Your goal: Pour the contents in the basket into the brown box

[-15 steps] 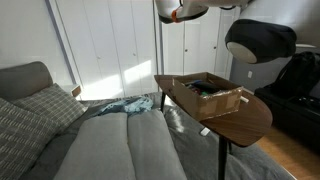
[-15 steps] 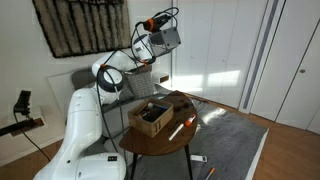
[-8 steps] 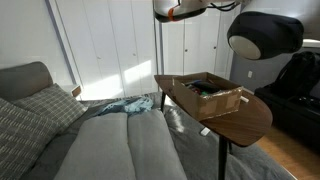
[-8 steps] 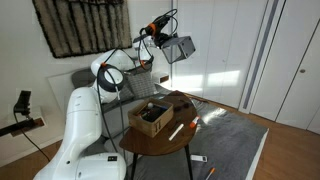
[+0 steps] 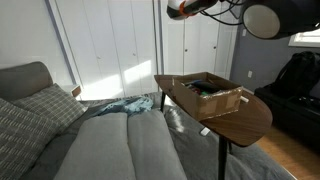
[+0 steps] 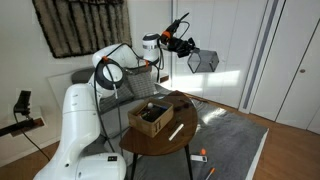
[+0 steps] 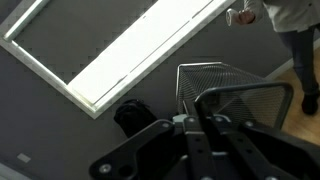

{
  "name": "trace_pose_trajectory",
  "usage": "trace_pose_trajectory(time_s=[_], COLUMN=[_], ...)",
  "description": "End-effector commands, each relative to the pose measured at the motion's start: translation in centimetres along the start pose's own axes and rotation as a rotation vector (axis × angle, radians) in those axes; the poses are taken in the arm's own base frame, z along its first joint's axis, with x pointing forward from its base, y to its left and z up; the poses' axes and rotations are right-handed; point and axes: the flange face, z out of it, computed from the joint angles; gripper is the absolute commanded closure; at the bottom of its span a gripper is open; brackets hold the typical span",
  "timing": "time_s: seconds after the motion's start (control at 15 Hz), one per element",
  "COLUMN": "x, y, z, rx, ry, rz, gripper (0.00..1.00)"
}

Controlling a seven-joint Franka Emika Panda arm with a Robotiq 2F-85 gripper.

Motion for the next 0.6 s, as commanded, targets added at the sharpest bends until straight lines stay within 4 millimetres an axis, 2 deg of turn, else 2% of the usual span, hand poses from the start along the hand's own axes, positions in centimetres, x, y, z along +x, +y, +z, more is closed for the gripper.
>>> trace_pose_trajectory(time_s=[0.0,0.07,0.13,0.27,0.33,0.53], x=[1.4,1.8,1.8,3.4,2.9,3.8], y=[-0.6,-1.4,-1.6,-2.3,-1.7,-2.5], z=[3.8,2.5,2.1,1.3,1.9,0.8], rx=[0.084,0.114,0.135,0.172,0.128,0.141], ry=[0.172,0.200,0.239,0.311,0.229,0.285], rz=[0.013,0.002,0.000,-0.054,-0.019,-0.048], gripper=[0.98,0.98,0.98,0.98,0.93,0.93])
